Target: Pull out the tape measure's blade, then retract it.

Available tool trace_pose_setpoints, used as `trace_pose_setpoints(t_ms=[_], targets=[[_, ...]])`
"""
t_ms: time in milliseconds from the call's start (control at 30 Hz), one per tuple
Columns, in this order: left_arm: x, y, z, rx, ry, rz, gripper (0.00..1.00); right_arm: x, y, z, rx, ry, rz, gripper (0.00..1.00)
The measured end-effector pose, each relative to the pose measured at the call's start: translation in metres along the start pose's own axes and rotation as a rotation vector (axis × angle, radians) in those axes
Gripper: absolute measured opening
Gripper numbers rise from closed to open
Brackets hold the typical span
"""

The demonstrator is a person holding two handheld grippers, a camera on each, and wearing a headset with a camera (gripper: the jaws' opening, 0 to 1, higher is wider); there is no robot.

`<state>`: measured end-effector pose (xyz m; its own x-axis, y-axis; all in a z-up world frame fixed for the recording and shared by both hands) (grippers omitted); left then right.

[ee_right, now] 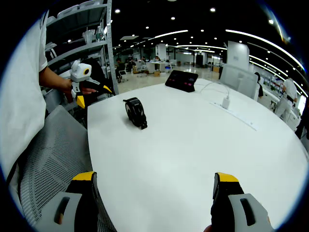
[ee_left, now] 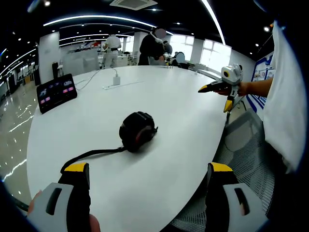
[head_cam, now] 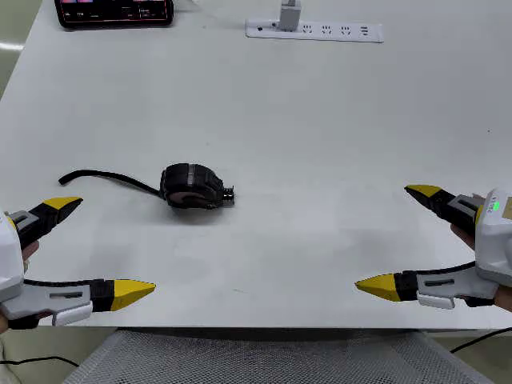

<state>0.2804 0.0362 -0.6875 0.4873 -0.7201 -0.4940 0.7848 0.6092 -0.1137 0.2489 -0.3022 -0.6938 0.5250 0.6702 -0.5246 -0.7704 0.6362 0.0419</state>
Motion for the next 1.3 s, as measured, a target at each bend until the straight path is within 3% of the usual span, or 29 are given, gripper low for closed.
trace_pose_setpoints(t_ms=[700,767,800,867,900,933,967,1033,1067,1300], targets=[[-0.001,-0.0013,-0.0034,0.002,0.006,0.002,0.99,-0.0048,-0.004,-0.0018,0.015,0.002,-0.019,0.99],[-0.0009,-0.0018,-0.0039,0.009,0.013,0.003,0.99,-0.0049,-0.0041,-0.0024,0.019,0.002,-0.021,0.99],[-0.0014,0.0011,-0.003,0.041,0.01,0.024,0.99,-0.0051,-0.0044,-0.0031,0.02,0.004,-0.021,0.99],[-0.0014,-0.0029,-0.0032,0.032,0.014,0.0,0.99,-0.0054,-0.0043,-0.0034,0.022,0.003,-0.021,0.99],[-0.0016,0.0003,-0.0029,0.04,0.015,0.022,0.99,-0.0057,-0.0044,-0.0037,0.022,0.003,-0.021,0.99],[-0.0012,-0.0043,-0.003,0.018,0.013,-0.008,0.99,-0.0058,-0.0044,-0.004,0.023,0.004,-0.021,0.99],[-0.0013,-0.0008,-0.0029,0.03,0.015,0.016,0.99,-0.0059,-0.0045,-0.004,0.022,0.003,-0.021,0.99],[-0.001,-0.0029,-0.0035,0.012,0.017,0.001,0.99,-0.0058,-0.0043,-0.0038,0.022,0.003,-0.022,0.99],[-0.0014,0.0003,-0.0018,0.016,0.004,0.022,0.99,-0.0057,-0.004,-0.0035,0.022,0.003,-0.021,0.99],[-0.0026,-0.0026,-0.0043,0.004,0.014,0.004,0.99,-0.0054,-0.0037,-0.0034,0.022,0.003,-0.02,0.99]])
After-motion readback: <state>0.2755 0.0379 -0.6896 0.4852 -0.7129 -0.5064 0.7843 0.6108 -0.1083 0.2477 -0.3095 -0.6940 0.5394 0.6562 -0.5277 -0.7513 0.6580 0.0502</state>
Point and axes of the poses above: the centre of the closed fingertips' face, and the gripper's own axes: x roughly forward along the fingers, y roughly to its left, z roughly out of its top, the point moved 2 cm from there along -x, roughly backward along the fingers, and after that the axes turned 7 degrees about -y, right-handed, at the moved point
